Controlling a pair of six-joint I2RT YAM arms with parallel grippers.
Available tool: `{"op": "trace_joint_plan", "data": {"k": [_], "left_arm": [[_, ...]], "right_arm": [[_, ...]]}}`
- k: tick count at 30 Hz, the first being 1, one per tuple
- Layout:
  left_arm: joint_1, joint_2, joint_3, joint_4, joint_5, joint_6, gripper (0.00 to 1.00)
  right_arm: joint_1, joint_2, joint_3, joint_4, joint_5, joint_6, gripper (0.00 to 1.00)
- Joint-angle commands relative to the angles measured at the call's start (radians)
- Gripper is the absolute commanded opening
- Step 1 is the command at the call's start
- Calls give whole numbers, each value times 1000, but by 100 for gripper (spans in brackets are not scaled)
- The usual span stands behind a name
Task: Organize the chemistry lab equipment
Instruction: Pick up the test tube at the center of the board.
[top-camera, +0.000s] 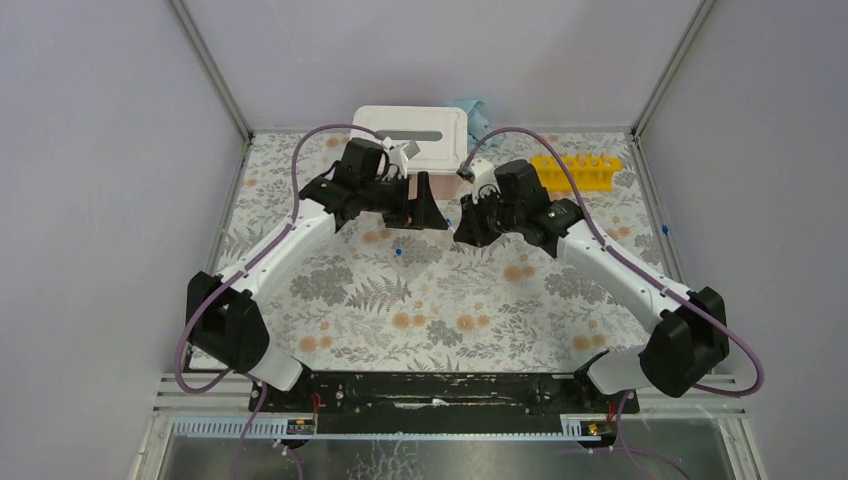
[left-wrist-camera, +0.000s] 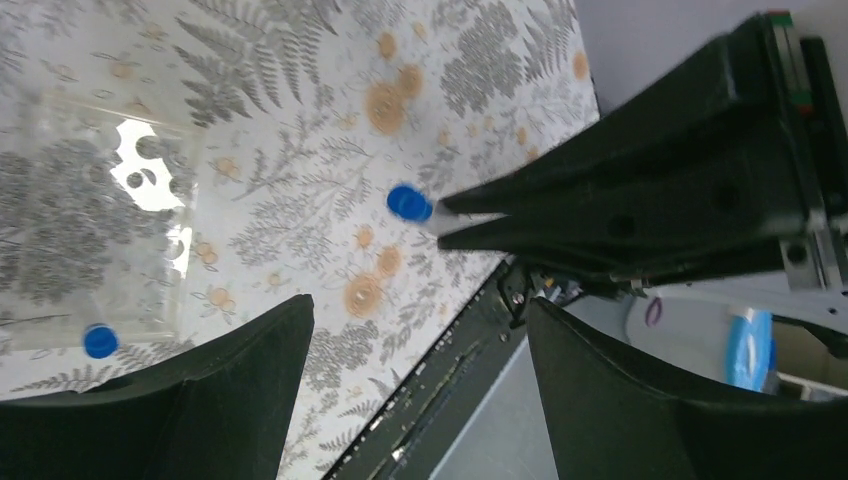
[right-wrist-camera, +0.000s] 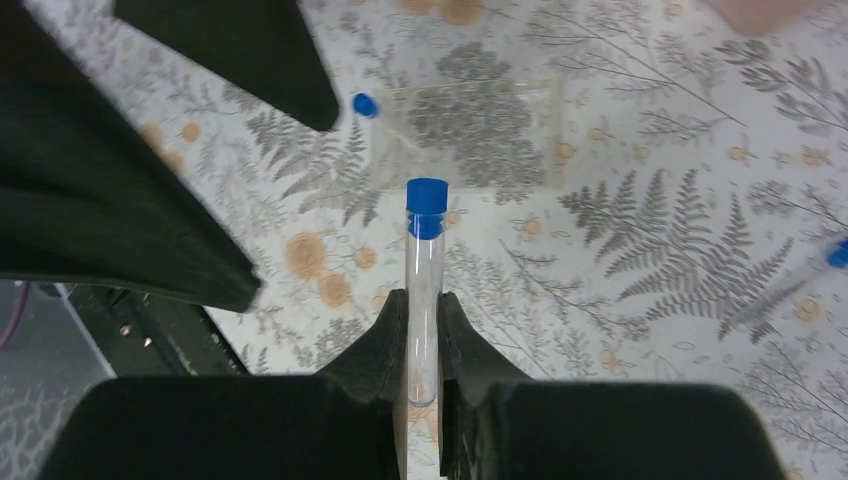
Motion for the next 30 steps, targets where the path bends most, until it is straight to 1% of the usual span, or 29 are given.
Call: {"op": "trace_joint_plan", "data": {"k": [1, 6, 8, 17, 23, 30], "left_arm": [[7, 6, -16, 14, 160, -26, 85], [7, 0, -48, 38, 210, -36, 85], [8, -2, -58, 39, 222, -36, 83], [14, -38, -121, 62, 260, -52, 69], [18, -59, -155, 104, 280, -83, 57], [17, -73, -189, 168, 309, -127, 50]], "right_arm": [[70, -57, 7, -20, -54, -21, 2], [140, -76, 9, -32, -41, -21, 2], [155, -83, 8, -32, -38, -20, 2], [193, -116, -10, -21, -8, -21, 1], [196, -130, -16, -19, -11, -21, 1], [206, -125, -26, -9, -16, -15, 0]]}}
